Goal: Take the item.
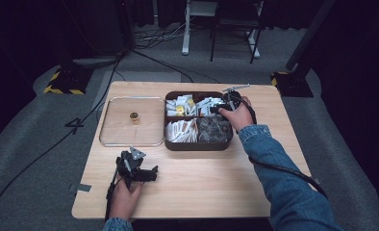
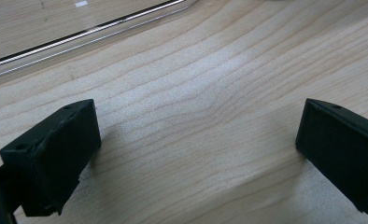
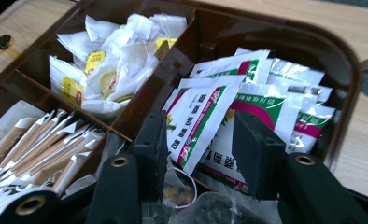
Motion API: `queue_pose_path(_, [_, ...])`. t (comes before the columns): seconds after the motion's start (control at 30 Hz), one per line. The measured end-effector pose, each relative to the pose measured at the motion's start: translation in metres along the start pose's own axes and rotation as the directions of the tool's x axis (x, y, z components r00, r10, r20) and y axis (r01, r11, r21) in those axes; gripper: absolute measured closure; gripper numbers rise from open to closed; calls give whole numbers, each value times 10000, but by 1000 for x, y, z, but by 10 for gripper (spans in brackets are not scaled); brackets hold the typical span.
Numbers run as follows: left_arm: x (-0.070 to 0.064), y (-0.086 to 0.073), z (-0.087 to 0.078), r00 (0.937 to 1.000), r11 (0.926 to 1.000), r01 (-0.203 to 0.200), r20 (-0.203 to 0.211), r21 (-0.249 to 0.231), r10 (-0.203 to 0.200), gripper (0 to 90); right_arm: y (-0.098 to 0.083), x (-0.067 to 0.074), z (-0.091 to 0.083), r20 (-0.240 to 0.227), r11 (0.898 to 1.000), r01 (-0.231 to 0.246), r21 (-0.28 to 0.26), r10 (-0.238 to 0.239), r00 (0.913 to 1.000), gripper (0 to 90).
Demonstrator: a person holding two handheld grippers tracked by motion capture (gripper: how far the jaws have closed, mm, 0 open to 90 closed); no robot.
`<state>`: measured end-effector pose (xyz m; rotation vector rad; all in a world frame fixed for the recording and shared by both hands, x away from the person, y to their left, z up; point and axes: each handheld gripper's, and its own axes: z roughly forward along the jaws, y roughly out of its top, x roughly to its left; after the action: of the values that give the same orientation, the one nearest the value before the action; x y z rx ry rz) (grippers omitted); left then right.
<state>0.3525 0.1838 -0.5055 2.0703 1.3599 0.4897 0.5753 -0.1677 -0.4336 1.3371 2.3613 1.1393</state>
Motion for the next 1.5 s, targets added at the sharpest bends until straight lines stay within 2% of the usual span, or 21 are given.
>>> queue_pose_path(0.27, [0,0,0,10000,10000,-3,-4,2,3,3,-4,2,12,-183,9992,-383,143,386,9991,575])
queue_pose_path(0.57, [0,0,0,10000,10000,2,-3,0,-2,3,4,11,11,-205,9997,-229,-132,226,9995,607])
queue_pose_path(0.73, [0,0,0,10000,10000,20,0,-15,-20,3,9,18,16,-259,9999,-150,37,151,9995,618])
queue_pose_path(0.93, [0,0,0,10000,10000,12,9,2,-12,3,12,19,28,-33,9992,-230,321,232,9997,629])
queue_pose_path(1.1, [0,0,0,10000,10000,10,9,5,-10,3,13,21,38,58,9971,-323,683,319,9995,691])
queue_pose_path(1.23, [0,0,0,10000,10000,11,8,3,-11,3,14,23,42,-78,9957,-332,859,340,9994,766])
queue_pose_path(1.33, [0,0,0,10000,10000,10,8,4,-10,3,15,24,41,-37,9956,-152,928,156,9999,835])
queue_pose_path(1.5, [0,0,0,10000,10000,14,10,1,-14,3,17,23,35,113,9967,121,809,-130,9999,858])
